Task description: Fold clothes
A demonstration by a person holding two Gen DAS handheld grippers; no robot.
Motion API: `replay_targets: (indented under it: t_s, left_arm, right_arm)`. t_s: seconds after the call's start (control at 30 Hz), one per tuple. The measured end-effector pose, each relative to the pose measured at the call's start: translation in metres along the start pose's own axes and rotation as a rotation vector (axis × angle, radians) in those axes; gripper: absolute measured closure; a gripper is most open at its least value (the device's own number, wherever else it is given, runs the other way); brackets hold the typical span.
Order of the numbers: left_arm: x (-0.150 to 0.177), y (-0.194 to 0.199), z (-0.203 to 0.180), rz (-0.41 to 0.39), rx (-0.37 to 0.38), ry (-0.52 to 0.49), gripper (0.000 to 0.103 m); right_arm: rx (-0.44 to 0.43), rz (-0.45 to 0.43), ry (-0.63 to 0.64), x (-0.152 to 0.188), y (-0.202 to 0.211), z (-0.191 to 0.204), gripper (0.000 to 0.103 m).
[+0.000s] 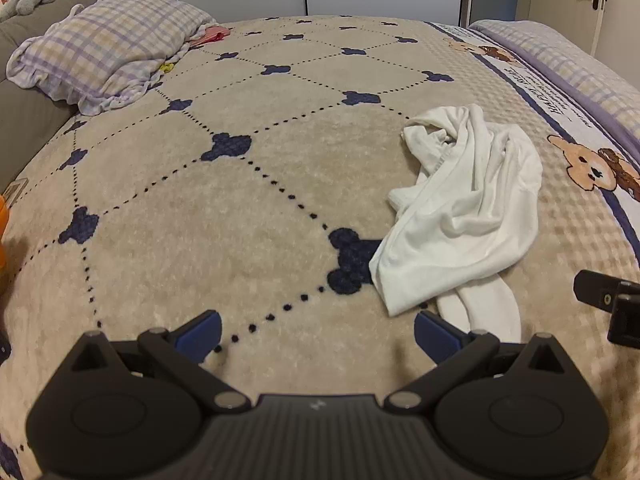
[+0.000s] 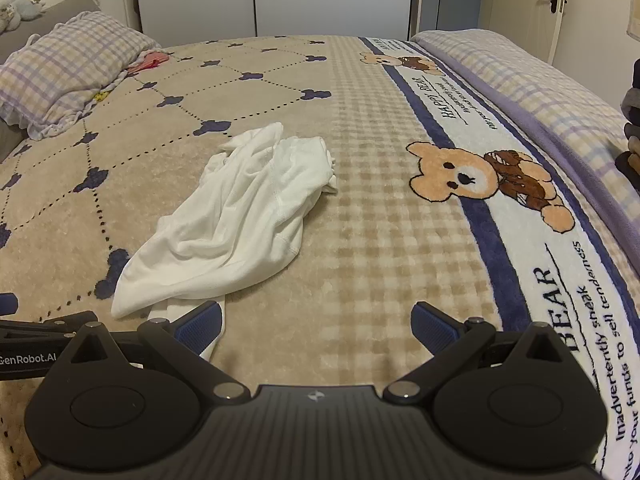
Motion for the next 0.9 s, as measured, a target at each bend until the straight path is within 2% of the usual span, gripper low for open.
replay_targets:
  t_s: [0.9]
  left_arm:
    - [0.0024, -0.005, -0.0034, 0.026, 0.012, -0.013, 0.0]
  right_arm:
    - [0.015, 0.049, -0.009, 0.001, -0.0084, -0.0092, 0.0]
Point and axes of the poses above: each gripper's, at about its wrist camera, not at the fingertips, and y roughly against the way its jaws point, z to its left, x to its underside, the point moved 2 cm from there along -y, roughly the way its jaws point, and after that the axes turned 12 degrees about z, right-handed, at the moved point
